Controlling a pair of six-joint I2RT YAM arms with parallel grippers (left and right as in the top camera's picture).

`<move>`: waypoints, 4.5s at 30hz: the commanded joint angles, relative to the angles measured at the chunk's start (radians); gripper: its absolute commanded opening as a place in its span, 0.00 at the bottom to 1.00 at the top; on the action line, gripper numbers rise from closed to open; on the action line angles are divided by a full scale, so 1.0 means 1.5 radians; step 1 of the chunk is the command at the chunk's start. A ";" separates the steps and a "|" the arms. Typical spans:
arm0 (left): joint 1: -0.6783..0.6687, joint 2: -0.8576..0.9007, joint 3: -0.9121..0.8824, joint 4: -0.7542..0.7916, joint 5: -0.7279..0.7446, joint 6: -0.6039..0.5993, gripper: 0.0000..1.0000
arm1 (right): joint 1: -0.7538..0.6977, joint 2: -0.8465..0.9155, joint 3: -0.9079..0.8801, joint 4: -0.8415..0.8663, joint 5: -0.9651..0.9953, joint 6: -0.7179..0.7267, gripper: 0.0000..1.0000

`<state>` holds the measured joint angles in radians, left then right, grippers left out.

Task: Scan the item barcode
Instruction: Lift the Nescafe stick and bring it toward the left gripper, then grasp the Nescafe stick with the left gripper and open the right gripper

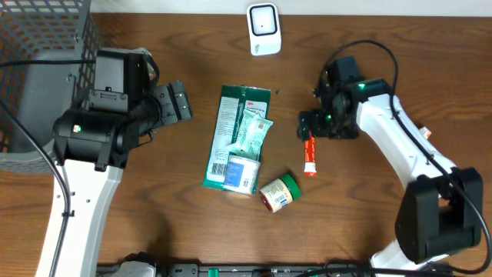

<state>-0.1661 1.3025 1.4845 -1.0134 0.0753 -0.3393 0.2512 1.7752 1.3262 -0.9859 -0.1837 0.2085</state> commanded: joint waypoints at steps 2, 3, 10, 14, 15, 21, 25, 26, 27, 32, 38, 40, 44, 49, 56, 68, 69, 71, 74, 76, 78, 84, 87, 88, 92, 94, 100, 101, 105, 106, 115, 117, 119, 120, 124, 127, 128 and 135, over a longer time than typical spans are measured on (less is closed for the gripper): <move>0.002 -0.001 0.004 0.000 -0.004 0.008 0.94 | 0.030 0.003 -0.069 0.012 -0.002 0.079 0.99; 0.002 -0.001 0.004 0.000 -0.004 0.009 0.94 | 0.035 0.003 -0.086 0.025 -0.002 0.078 0.99; 0.002 -0.001 0.004 0.000 -0.004 0.008 0.94 | 0.080 0.003 -0.250 0.212 0.023 0.079 0.57; 0.002 -0.001 0.004 0.000 -0.004 0.009 0.94 | 0.093 0.003 -0.310 0.284 0.069 0.103 0.33; 0.002 -0.001 0.004 0.000 -0.004 0.009 0.94 | 0.092 0.003 -0.307 0.284 0.069 0.103 0.21; 0.002 -0.001 0.004 0.000 -0.004 0.009 0.94 | 0.076 -0.011 -0.253 0.246 0.037 0.102 0.01; 0.002 -0.001 0.004 0.000 -0.004 0.008 0.94 | 0.053 -0.037 -0.196 0.202 0.001 0.065 0.01; 0.002 -0.001 0.004 0.000 -0.004 0.008 0.94 | 0.047 -0.045 -0.187 0.193 -0.009 0.050 0.01; 0.002 -0.001 0.004 0.000 -0.004 0.009 0.94 | 0.039 -0.056 -0.178 0.183 -0.023 0.033 0.01; 0.002 -0.001 0.004 0.000 -0.004 0.009 0.94 | 0.004 -0.119 -0.163 0.166 -0.117 -0.023 0.01; 0.002 -0.001 0.004 0.000 -0.004 0.009 0.94 | -0.040 -0.179 -0.163 0.177 -0.312 -0.041 0.01; 0.002 -0.001 0.004 0.001 -0.004 0.008 0.94 | -0.056 -0.192 -0.163 0.188 -0.384 -0.041 0.01; 0.002 -0.001 0.004 0.026 -0.004 0.008 0.94 | -0.074 -0.201 -0.163 0.223 -0.519 -0.049 0.01; 0.002 -0.001 0.004 0.033 0.004 0.007 0.94 | -0.074 -0.201 -0.163 0.276 -0.638 -0.042 0.01; -0.016 0.012 0.004 0.068 0.227 0.006 0.98 | -0.068 -0.201 -0.163 0.351 -0.647 0.045 0.01; -0.172 0.119 0.004 0.231 0.234 0.006 0.93 | -0.018 -0.201 -0.163 0.553 -0.626 0.249 0.01; -0.181 0.128 0.004 0.249 0.234 0.006 0.92 | -0.015 -0.201 -0.163 0.562 -0.626 0.258 0.01; -0.196 0.140 0.004 0.278 0.234 0.006 0.88 | -0.011 -0.201 -0.163 0.572 -0.623 0.269 0.01; -0.213 0.153 0.004 0.310 0.234 0.007 0.82 | -0.005 -0.201 -0.163 0.585 -0.621 0.285 0.01; -0.222 0.160 0.004 0.323 0.233 0.017 0.75 | -0.002 -0.201 -0.163 0.596 -0.620 0.301 0.01; -0.224 0.164 0.004 0.323 0.228 0.019 0.72 | -0.002 -0.201 -0.163 0.609 -0.618 0.317 0.01; -0.225 0.182 0.003 0.331 0.216 0.019 0.69 | 0.000 -0.201 -0.163 0.662 -0.618 0.360 0.01; -0.225 0.183 0.003 0.334 0.216 0.019 0.62 | 0.000 -0.201 -0.163 0.663 -0.618 0.360 0.01; -0.225 0.183 0.003 0.336 0.216 0.019 0.59 | 0.000 -0.201 -0.163 0.663 -0.617 0.360 0.01; -0.225 0.183 0.003 0.338 0.217 0.019 0.51 | 0.000 -0.201 -0.163 0.665 -0.607 0.365 0.01; -0.226 0.183 0.003 0.338 0.216 0.019 0.50 | 0.000 -0.201 -0.163 0.666 -0.602 0.365 0.01; -0.231 0.183 0.003 0.338 0.217 0.018 0.49 | 0.001 -0.201 -0.163 0.666 -0.573 0.365 0.01; -0.232 0.183 0.003 0.338 0.218 0.018 0.47 | 0.001 -0.201 -0.163 0.666 -0.565 0.365 0.01; -0.234 0.183 0.003 0.338 0.224 0.018 0.44 | 0.007 -0.201 -0.163 0.669 -0.549 0.365 0.01; -0.234 0.183 0.003 0.338 0.224 0.018 0.43 | 0.007 -0.201 -0.163 0.672 -0.549 0.365 0.01; -0.234 0.183 0.003 0.338 0.224 0.018 0.43 | 0.015 -0.201 -0.163 0.723 -0.552 0.405 0.01; -0.234 0.183 0.003 0.338 0.224 0.018 0.43 | 0.019 -0.201 -0.163 0.723 -0.552 0.405 0.01; -0.234 0.183 0.003 0.338 0.224 0.018 0.43 | 0.021 -0.201 -0.163 0.723 -0.552 0.405 0.01; -0.234 0.183 0.003 0.338 0.224 0.018 0.43 | 0.022 -0.201 -0.163 0.723 -0.552 0.405 0.01; -0.234 0.183 0.003 0.338 0.224 0.018 0.43 | 0.028 -0.201 -0.163 0.723 -0.552 0.406 0.01; -0.234 0.183 0.003 0.338 0.224 0.018 0.34 | 0.030 -0.201 -0.163 0.738 -0.552 0.422 0.01; -0.234 0.183 0.003 0.337 0.224 0.018 0.31 | 0.030 -0.201 -0.163 0.743 -0.552 0.422 0.01; -0.234 0.183 0.003 0.337 0.224 0.019 0.25 | 0.030 -0.201 -0.163 0.770 -0.551 0.437 0.01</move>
<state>-0.4984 1.5597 1.4948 -0.4732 0.3676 -0.3359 0.2848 1.4940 1.0531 0.1276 -1.0103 0.8459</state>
